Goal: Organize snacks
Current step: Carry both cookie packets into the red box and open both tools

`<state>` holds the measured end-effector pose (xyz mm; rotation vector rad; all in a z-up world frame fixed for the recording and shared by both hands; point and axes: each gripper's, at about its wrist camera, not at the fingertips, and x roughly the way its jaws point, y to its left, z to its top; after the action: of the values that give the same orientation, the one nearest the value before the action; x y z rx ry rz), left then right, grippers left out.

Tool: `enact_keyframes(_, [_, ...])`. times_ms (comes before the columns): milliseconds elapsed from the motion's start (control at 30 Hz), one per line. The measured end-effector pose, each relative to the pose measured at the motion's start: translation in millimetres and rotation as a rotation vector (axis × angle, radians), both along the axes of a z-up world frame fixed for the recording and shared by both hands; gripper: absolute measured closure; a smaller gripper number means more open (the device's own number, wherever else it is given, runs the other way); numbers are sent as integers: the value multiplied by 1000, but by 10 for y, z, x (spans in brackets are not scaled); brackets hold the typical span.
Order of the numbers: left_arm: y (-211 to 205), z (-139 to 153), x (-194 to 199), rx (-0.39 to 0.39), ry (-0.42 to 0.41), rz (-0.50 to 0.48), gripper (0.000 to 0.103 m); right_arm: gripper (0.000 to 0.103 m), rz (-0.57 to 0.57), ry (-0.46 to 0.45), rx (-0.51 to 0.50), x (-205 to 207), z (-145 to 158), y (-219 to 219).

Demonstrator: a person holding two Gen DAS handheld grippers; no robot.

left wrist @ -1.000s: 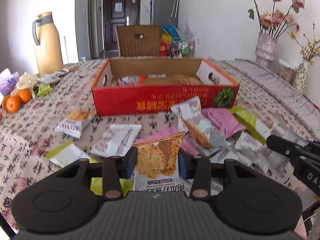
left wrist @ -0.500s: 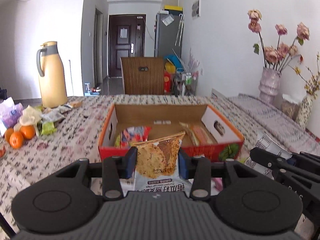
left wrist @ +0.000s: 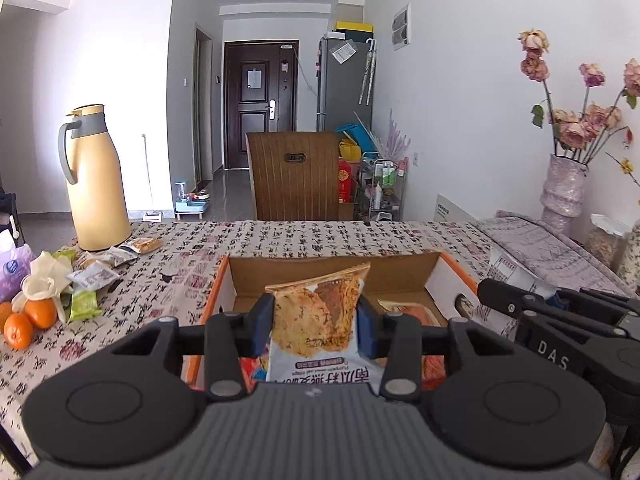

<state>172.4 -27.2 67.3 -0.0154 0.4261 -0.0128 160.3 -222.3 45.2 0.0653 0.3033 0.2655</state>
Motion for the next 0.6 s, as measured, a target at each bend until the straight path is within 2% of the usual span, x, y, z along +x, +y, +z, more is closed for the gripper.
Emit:
enact_keyframes(333, [95, -208, 616, -22, 43, 50, 60, 89, -39, 106, -2, 706, -281, 71])
enact_keyframes(600, [234, -523, 850, -54, 104, 58, 59, 89, -66, 155, -15, 859, -506, 29])
